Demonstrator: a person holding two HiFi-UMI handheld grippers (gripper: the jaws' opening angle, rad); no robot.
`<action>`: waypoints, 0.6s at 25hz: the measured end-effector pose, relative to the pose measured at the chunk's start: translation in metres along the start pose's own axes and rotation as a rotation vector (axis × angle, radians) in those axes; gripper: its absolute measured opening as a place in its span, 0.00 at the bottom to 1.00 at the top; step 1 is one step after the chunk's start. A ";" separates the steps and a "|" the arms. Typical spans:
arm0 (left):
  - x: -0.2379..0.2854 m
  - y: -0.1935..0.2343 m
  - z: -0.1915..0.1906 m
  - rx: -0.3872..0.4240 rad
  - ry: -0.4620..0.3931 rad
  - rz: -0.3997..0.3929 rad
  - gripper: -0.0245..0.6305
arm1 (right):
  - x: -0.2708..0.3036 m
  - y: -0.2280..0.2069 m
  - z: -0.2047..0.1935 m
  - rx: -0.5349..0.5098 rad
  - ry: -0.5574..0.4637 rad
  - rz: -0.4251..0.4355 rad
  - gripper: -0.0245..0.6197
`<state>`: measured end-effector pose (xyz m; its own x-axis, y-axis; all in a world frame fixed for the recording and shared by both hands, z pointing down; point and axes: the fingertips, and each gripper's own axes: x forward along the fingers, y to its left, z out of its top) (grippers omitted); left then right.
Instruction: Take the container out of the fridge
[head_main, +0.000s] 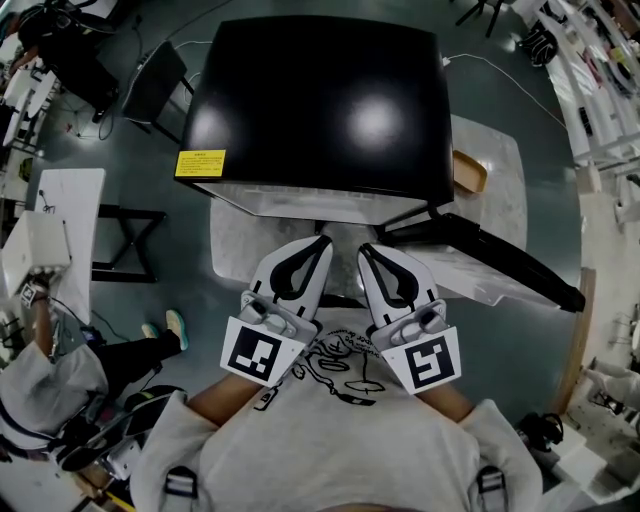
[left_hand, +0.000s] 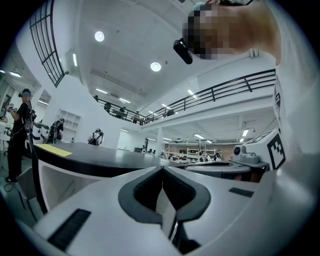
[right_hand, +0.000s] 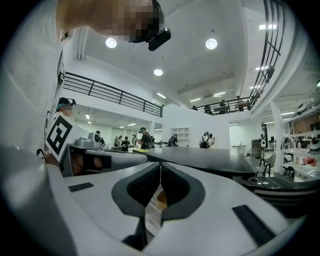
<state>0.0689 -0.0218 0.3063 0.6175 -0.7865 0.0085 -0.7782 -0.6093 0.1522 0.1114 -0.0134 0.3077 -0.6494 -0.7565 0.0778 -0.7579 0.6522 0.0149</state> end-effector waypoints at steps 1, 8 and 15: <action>-0.001 0.001 0.001 0.003 0.000 -0.002 0.06 | 0.001 0.001 0.000 -0.001 -0.001 -0.003 0.08; -0.007 0.022 -0.002 0.006 0.027 -0.004 0.06 | 0.017 0.006 0.002 -0.013 -0.006 -0.027 0.08; -0.010 0.048 -0.018 0.013 0.062 0.009 0.06 | 0.036 0.005 -0.014 -0.042 0.019 -0.044 0.08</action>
<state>0.0279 -0.0411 0.3316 0.6158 -0.7847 0.0710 -0.7851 -0.6035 0.1389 0.0851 -0.0369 0.3242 -0.6137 -0.7838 0.0949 -0.7824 0.6199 0.0605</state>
